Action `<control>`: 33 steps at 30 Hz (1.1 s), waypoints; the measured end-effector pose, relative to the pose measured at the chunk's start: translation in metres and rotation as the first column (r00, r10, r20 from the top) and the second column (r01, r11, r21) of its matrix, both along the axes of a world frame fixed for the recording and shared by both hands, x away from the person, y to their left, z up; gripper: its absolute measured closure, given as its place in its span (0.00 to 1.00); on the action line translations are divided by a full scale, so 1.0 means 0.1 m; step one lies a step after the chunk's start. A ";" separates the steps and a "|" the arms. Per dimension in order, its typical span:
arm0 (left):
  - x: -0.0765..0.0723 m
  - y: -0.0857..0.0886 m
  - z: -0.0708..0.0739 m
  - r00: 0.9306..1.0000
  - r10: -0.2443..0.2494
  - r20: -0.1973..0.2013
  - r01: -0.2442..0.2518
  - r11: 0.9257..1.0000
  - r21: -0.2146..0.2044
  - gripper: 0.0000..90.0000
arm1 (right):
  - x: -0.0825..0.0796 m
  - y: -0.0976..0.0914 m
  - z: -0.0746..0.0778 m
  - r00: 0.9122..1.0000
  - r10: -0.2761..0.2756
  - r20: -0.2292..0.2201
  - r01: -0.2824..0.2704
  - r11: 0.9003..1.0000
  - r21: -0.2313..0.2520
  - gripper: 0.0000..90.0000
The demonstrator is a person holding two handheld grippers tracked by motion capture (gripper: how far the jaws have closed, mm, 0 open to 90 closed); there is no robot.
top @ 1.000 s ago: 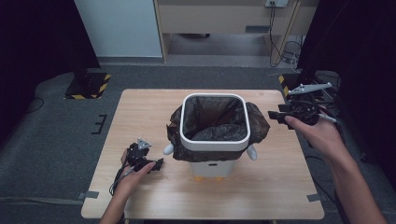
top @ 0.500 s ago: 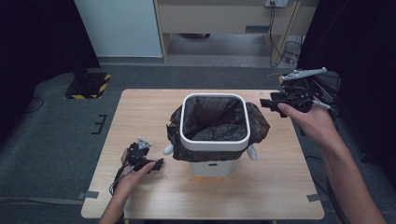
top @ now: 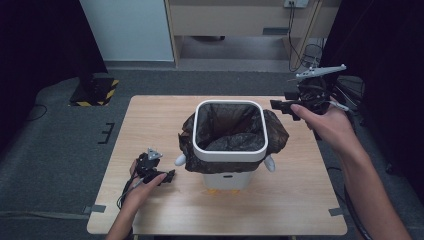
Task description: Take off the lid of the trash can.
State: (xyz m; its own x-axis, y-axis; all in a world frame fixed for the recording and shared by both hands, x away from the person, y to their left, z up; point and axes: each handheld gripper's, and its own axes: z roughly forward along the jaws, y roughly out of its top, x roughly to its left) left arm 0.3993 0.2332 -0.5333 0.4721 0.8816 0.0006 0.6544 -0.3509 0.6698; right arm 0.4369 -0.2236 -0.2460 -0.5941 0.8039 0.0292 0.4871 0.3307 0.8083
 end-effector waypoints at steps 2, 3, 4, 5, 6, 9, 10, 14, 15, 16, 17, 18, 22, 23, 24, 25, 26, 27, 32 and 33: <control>0.00 0.00 0.00 1.000 0.000 0.001 0.000 1.000 -0.001 0.00 | -0.01 0.05 0.01 1.000 0.014 0.006 -0.014 1.000 0.000 0.41; 0.00 0.00 0.00 1.000 0.000 0.001 0.000 1.000 -0.001 0.00 | -0.01 0.05 0.01 1.000 0.014 0.006 -0.014 1.000 0.000 0.41; 0.00 0.00 0.00 1.000 0.000 0.002 0.000 1.000 -0.002 0.00 | -0.02 0.06 0.02 1.000 0.022 0.006 -0.022 1.000 -0.001 0.40; 0.00 0.00 0.00 1.000 0.000 0.002 0.000 1.000 -0.002 0.00 | -0.03 0.08 0.03 1.000 0.029 0.009 -0.029 1.000 0.000 0.40; 0.00 0.00 0.00 1.000 0.000 0.002 0.000 1.000 -0.002 0.00 | -0.04 0.11 0.05 0.999 0.034 0.018 -0.034 0.999 -0.001 0.38; 0.00 0.00 0.00 1.000 -0.002 0.001 0.002 1.000 -0.001 0.00 | -0.05 0.13 0.10 0.999 0.039 0.024 -0.039 0.999 0.004 0.38; 0.00 0.00 0.00 1.000 -0.002 0.001 0.002 1.000 -0.001 0.00 | -0.05 0.13 0.10 0.999 0.039 0.024 -0.039 0.999 0.004 0.38; 0.00 0.00 0.00 1.000 -0.003 0.002 0.003 1.000 -0.003 0.00 | -0.05 0.18 0.13 0.998 0.056 0.033 -0.056 0.998 0.002 0.42; 0.00 0.00 0.00 1.000 -0.003 0.002 0.003 1.000 -0.003 0.00 | -0.05 0.22 0.14 0.997 0.072 0.034 -0.073 0.997 0.003 0.45; 0.00 0.00 0.00 1.000 -0.003 0.002 0.003 1.000 -0.002 0.00 | -0.05 0.22 0.14 0.997 0.072 0.034 -0.073 0.997 0.003 0.45; 0.00 0.00 0.00 1.000 -0.003 0.002 0.003 1.000 -0.002 0.00 | -0.05 0.24 0.13 0.997 0.077 0.033 -0.077 0.997 0.004 0.47; 0.00 0.00 0.00 1.000 -0.003 0.001 0.003 1.000 -0.002 0.00 | -0.04 0.30 0.12 0.996 0.088 0.027 -0.088 0.996 -0.005 0.50; 0.00 0.00 0.00 1.000 -0.003 0.000 0.003 1.000 -0.001 0.00 | -0.01 0.38 0.11 0.994 0.108 0.020 -0.107 0.994 -0.009 0.53; 0.00 0.00 0.00 1.000 -0.003 0.000 0.003 1.000 -0.001 0.00 | -0.01 0.40 0.11 0.994 0.110 0.017 -0.109 0.994 -0.011 0.54; 0.00 0.00 0.00 1.000 -0.003 0.000 0.003 1.000 -0.001 0.00 | 0.00 0.42 0.10 0.993 0.116 0.019 -0.116 0.993 -0.017 0.54; 0.00 0.00 0.00 1.000 -0.003 0.000 0.003 1.000 -0.001 0.00 | 0.01 0.44 0.10 0.993 0.118 0.017 -0.118 0.993 -0.022 0.55; 0.00 0.00 0.00 1.000 -0.003 0.000 0.003 1.000 -0.001 0.00 | 0.02 0.45 0.10 0.993 0.121 0.015 -0.121 0.992 -0.026 0.55; 0.00 0.00 0.00 1.000 -0.003 0.000 0.003 1.000 -0.001 0.00 | 0.02 0.47 0.09 0.992 0.123 0.012 -0.123 0.992 -0.026 0.55; 0.00 0.00 0.00 1.000 -0.002 0.002 0.002 1.000 -0.002 0.00 | 0.05 0.51 0.05 0.991 0.136 0.000 -0.136 0.990 -0.041 0.57; 0.00 0.00 0.00 1.000 -0.001 0.002 0.001 1.000 -0.002 0.00 | 0.06 0.51 0.04 0.991 0.134 -0.004 -0.134 0.990 -0.048 0.57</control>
